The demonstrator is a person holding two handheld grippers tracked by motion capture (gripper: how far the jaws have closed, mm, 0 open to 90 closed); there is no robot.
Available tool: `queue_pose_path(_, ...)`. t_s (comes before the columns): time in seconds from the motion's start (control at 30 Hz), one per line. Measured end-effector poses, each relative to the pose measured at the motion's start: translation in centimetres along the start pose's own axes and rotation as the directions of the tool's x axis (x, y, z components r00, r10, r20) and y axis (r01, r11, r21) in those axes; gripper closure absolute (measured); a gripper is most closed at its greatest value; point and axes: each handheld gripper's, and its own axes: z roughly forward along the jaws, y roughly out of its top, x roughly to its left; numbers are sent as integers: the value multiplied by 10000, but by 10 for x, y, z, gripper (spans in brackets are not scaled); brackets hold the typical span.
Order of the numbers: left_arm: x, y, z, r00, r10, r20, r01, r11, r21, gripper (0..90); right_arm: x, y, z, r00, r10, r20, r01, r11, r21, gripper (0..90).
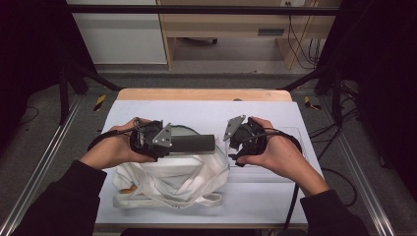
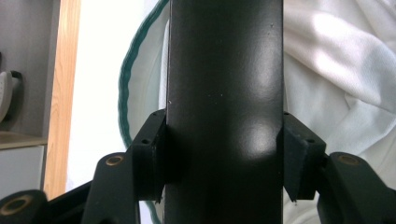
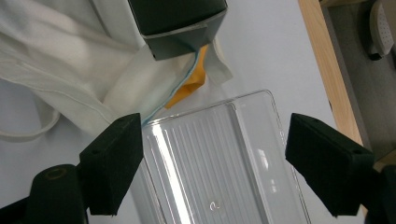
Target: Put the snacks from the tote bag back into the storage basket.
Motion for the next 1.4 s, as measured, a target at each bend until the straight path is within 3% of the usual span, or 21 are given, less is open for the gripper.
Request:
queue_pose_path(0.37,-1,14,1,9998,184,-70,-185,9996,-206,433,7,19,3,9943,-1051,-186,1056,9940,269,205)
queue_pose_path(0.8,-6,28,4,9983,591,-13,-591,9977,-334,432,16,34,16,9866,-1517,-599,1550,9864,549,215)
queue_pose_path(1.4,-8,31,2,9968,795,-20,-795,9960,-403,431,18,42,26,9710,-2154,-1041,2247,9706,869,407)
